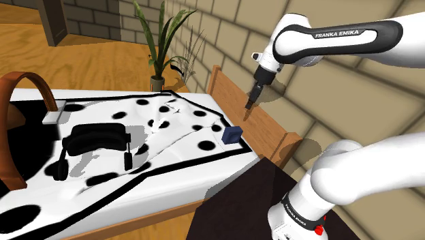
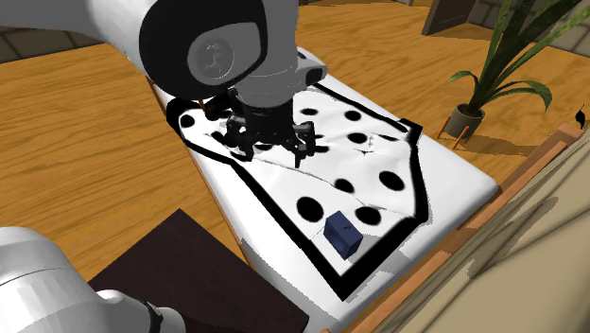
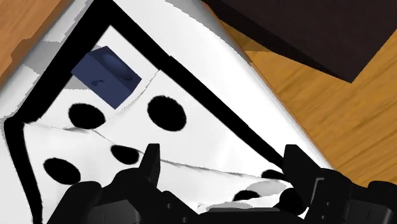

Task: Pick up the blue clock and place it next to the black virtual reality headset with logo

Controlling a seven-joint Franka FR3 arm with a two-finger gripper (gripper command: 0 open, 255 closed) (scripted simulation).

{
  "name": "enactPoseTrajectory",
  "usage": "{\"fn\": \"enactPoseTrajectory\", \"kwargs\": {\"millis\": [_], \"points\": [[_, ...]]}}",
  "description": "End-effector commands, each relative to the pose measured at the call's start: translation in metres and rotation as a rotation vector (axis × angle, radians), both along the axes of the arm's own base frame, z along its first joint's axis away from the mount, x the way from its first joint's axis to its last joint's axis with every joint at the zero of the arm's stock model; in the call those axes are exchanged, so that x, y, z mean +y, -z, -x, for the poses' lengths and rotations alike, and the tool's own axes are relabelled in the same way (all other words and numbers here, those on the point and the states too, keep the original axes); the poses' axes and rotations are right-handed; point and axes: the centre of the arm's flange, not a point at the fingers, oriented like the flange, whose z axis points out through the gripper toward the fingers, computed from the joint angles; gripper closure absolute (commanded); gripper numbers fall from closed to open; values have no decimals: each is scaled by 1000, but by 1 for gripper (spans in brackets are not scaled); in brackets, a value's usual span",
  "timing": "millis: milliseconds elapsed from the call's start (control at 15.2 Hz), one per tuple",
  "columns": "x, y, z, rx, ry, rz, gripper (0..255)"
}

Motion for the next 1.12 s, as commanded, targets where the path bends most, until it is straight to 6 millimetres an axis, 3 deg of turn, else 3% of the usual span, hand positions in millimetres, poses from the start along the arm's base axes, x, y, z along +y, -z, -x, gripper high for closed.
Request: {"fn": "enactPoseTrajectory", "kwargs": {"millis": [0,1056], "points": [[-12,26,-8,6,-53,9,0],[-101,198,-92,58,-446,71,0]]}}
